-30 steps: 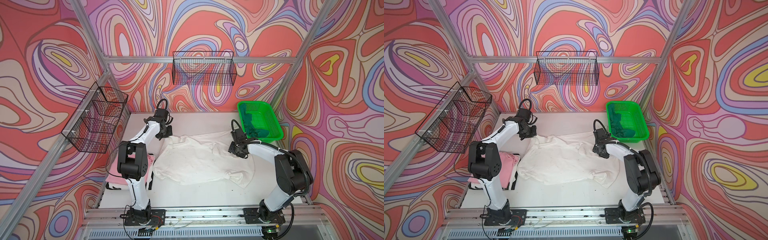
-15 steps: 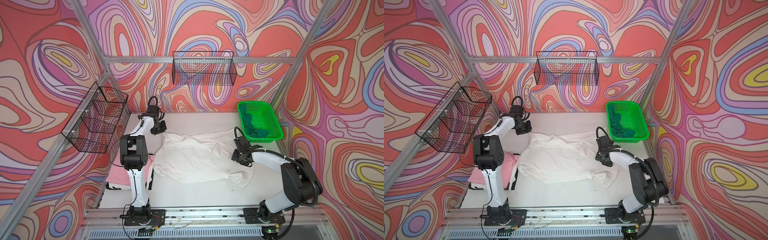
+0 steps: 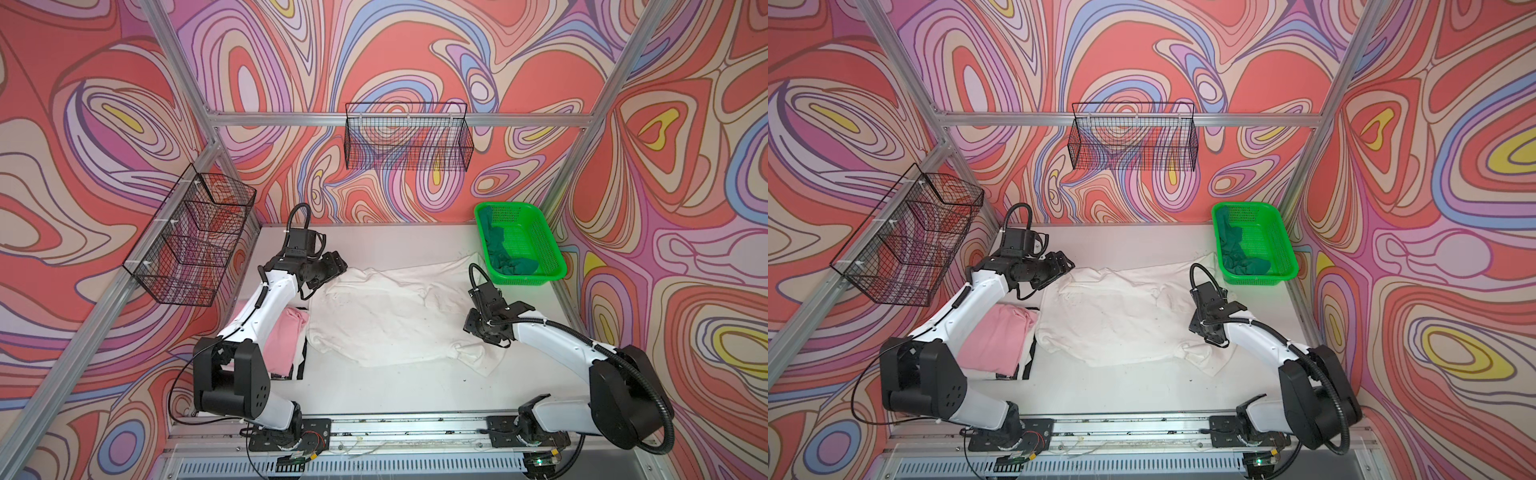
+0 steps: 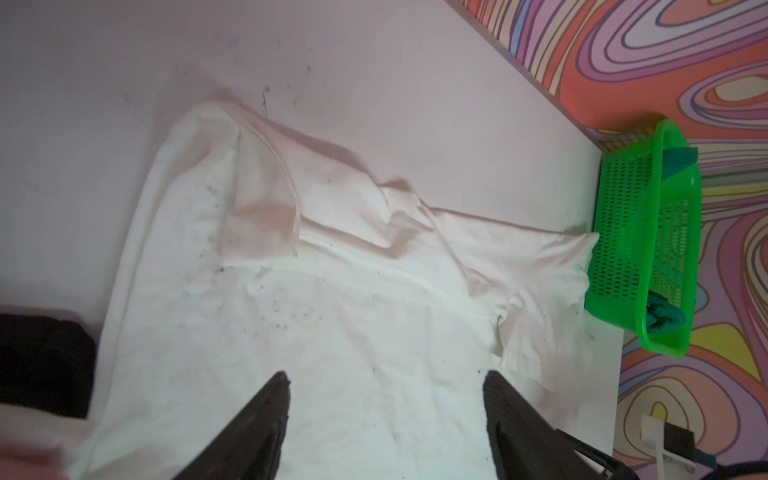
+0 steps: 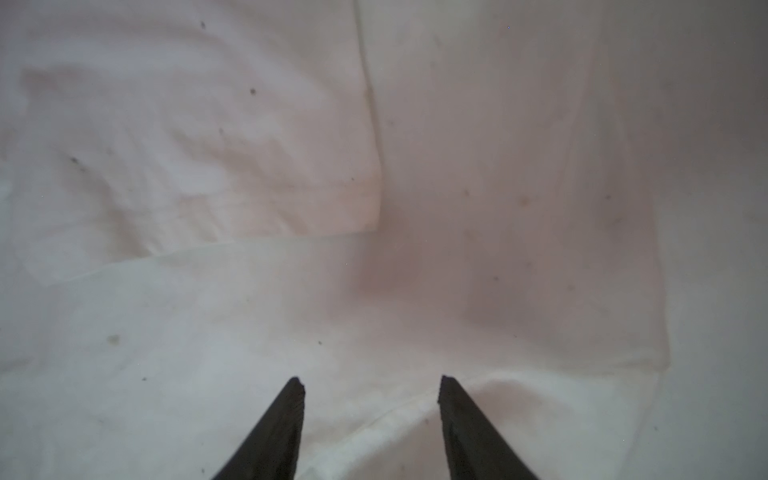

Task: Fold and stack the t-shirts

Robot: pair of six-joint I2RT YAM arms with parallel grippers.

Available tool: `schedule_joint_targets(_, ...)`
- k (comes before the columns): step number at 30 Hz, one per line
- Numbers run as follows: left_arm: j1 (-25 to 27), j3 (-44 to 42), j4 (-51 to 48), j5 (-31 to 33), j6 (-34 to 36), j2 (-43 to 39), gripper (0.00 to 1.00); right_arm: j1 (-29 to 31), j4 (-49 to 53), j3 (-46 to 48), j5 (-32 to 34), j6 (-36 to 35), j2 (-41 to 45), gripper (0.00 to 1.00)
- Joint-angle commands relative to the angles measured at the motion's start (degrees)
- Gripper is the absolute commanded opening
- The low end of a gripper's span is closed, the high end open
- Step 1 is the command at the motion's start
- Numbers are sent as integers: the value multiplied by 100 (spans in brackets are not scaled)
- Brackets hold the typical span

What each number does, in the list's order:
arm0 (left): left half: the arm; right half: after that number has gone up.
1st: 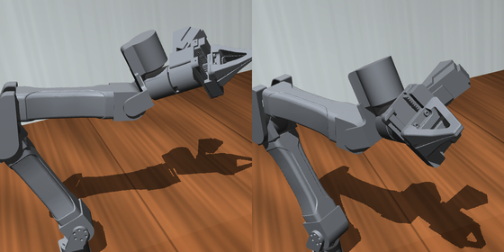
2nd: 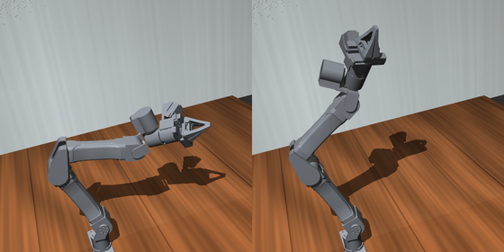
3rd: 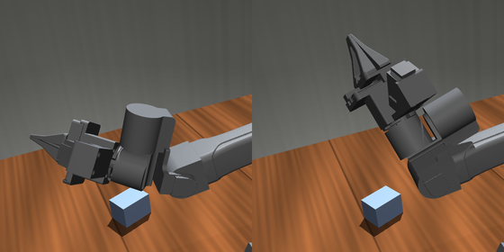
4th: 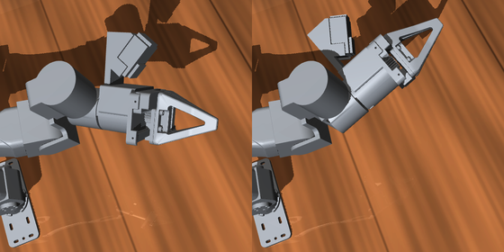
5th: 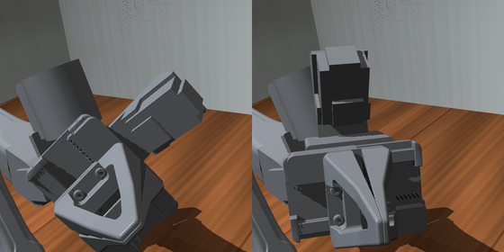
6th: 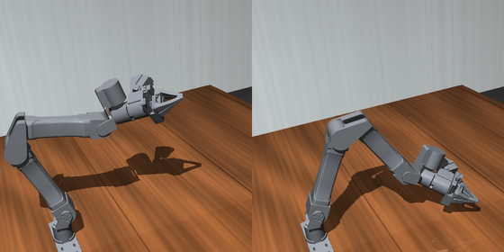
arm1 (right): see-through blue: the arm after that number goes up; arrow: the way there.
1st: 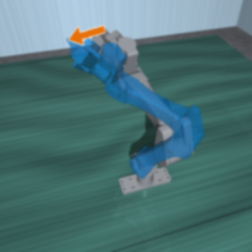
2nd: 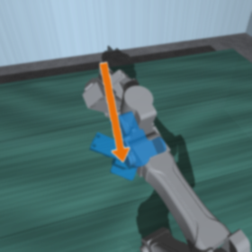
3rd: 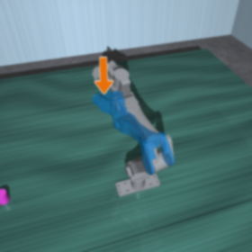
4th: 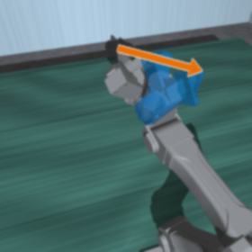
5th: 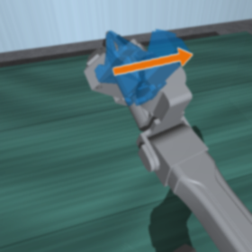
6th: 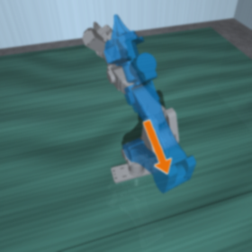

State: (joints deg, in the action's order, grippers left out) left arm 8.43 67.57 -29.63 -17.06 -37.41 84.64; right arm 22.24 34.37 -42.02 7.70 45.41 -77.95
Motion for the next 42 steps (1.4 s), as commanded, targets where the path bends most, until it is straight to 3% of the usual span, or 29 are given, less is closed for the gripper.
schedule_joint_targets(1, 201, -789, 206, 270, -637, -192, 75, 105, 246, 149, 185, 353, -129, 55)
schedule_joint_targets(8, 622, -1833, 491, 451, -1029, -361, 75, 171, 637, 322, 286, 733, -265, 56)
schedule_joint_targets(14, 976, -2591, 590, 400, -1436, -352, 74, 182, 1238, 486, 611, 916, 172, 56)
schedule_joint_targets(22, 1445, -3534, 608, 658, -1943, -936, 73, 178, 1479, 831, 354, 1022, 686, 54)
schedule_joint_targets(28, 1788, -3725, 52, 809, -2085, -1511, 73, 215, 1881, 812, 113, 1031, 1280, 51)
schedule_joint_targets(32, 1788, -3283, -488, 1261, -1811, -2172, 76, 243, 2079, 363, 183, 956, 1673, 52)
schedule_joint_targets(34, 1751, -2659, -702, 1672, -1526, -2163, 83, 230, 1892, -25, 226, 750, 1509, 52)
schedule_joint_targets(39, 1394, -1073, -1016, 2112, -801, -1178, 86, 226, 1468, -1081, 366, 244, 394, 51)
schedule_joint_targets(42, 1022, -654, -946, 2125, -608, -580, 84, 168, 1018, -1379, 273, 29, -146, 51)
